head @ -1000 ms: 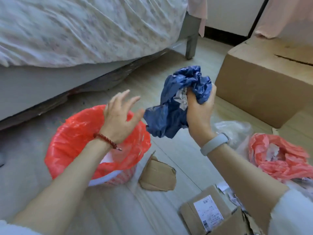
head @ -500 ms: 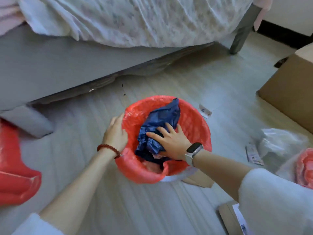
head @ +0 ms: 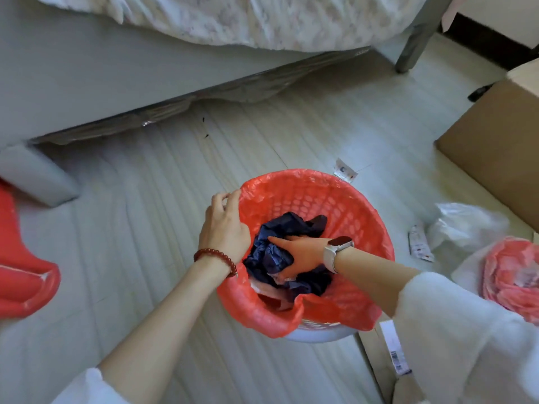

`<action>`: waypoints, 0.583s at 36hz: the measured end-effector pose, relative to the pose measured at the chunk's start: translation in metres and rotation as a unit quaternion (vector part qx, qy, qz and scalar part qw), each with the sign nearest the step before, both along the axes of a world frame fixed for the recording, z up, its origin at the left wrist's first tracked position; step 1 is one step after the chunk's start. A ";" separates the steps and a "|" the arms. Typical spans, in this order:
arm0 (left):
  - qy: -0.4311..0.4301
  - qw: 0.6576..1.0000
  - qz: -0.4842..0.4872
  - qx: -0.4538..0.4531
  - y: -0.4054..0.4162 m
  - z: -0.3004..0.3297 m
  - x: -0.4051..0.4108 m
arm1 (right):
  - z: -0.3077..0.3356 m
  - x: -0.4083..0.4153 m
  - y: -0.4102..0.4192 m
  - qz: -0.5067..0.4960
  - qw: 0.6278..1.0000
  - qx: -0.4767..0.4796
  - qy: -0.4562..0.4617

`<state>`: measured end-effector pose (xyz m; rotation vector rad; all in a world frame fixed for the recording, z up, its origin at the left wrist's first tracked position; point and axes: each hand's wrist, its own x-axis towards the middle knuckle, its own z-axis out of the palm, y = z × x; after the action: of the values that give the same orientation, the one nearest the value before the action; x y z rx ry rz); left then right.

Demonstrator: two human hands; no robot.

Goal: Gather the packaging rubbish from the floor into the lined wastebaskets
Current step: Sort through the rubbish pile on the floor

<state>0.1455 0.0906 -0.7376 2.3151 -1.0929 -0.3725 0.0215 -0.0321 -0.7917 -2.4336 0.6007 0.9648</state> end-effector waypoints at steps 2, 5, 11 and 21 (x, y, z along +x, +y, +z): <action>-0.042 0.999 0.005 0.005 -0.010 0.006 -0.003 | 0.029 -0.006 -0.004 -0.017 0.999 0.010 -0.045; -0.074 0.997 -0.014 -0.030 -0.032 0.026 -0.013 | 0.071 -0.028 -0.016 -0.070 0.987 0.016 -0.144; -0.104 0.982 -0.120 -0.097 -0.090 0.056 -0.090 | 0.120 -0.108 -0.054 -0.222 0.900 -0.064 -0.368; -0.075 0.935 -0.345 -0.040 -0.125 0.008 -0.268 | 0.065 -0.315 -0.067 -0.378 0.882 -0.117 -0.255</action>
<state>-0.1228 -0.0347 -0.7291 1.8441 -1.9518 -0.3977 -0.2939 -0.0992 -0.7268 -2.1723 1.3638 -0.0730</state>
